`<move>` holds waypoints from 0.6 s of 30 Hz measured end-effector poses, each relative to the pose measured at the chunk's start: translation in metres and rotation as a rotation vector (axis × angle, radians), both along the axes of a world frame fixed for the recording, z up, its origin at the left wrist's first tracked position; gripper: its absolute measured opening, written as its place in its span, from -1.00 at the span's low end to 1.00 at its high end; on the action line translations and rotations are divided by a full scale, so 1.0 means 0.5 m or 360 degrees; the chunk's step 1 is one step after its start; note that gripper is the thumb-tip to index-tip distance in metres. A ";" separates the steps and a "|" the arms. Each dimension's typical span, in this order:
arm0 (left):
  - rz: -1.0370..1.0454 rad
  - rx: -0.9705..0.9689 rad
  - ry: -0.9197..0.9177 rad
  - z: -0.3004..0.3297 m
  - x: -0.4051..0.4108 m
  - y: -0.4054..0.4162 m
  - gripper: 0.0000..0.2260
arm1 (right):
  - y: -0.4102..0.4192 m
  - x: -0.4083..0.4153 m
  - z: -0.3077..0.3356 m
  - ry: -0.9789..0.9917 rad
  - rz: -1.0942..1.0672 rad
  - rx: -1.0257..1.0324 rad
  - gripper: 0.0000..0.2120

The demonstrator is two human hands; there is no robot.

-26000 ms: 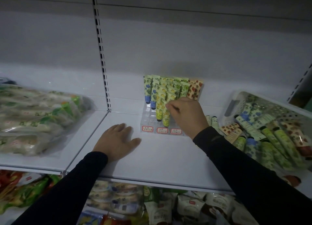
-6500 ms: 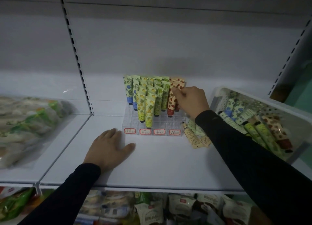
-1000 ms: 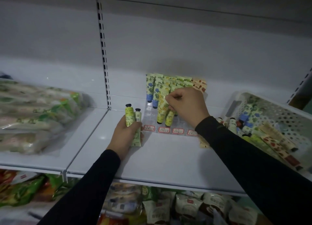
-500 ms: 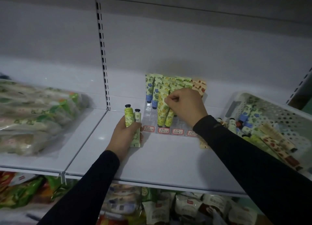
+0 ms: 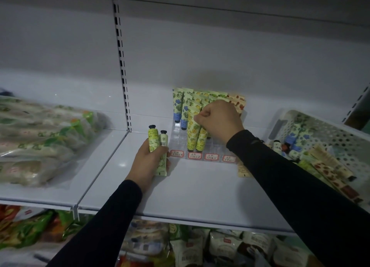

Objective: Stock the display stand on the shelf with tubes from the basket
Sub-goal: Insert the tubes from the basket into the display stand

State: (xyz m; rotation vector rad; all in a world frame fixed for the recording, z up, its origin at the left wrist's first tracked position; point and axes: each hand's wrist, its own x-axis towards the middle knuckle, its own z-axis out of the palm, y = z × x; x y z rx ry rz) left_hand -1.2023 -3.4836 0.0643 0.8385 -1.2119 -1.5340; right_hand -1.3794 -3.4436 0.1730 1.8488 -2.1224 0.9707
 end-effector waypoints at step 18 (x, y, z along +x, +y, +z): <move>-0.0009 0.0006 -0.0023 0.001 -0.002 0.002 -0.92 | -0.005 0.006 -0.004 0.0149 -0.0126 0.0009 -0.54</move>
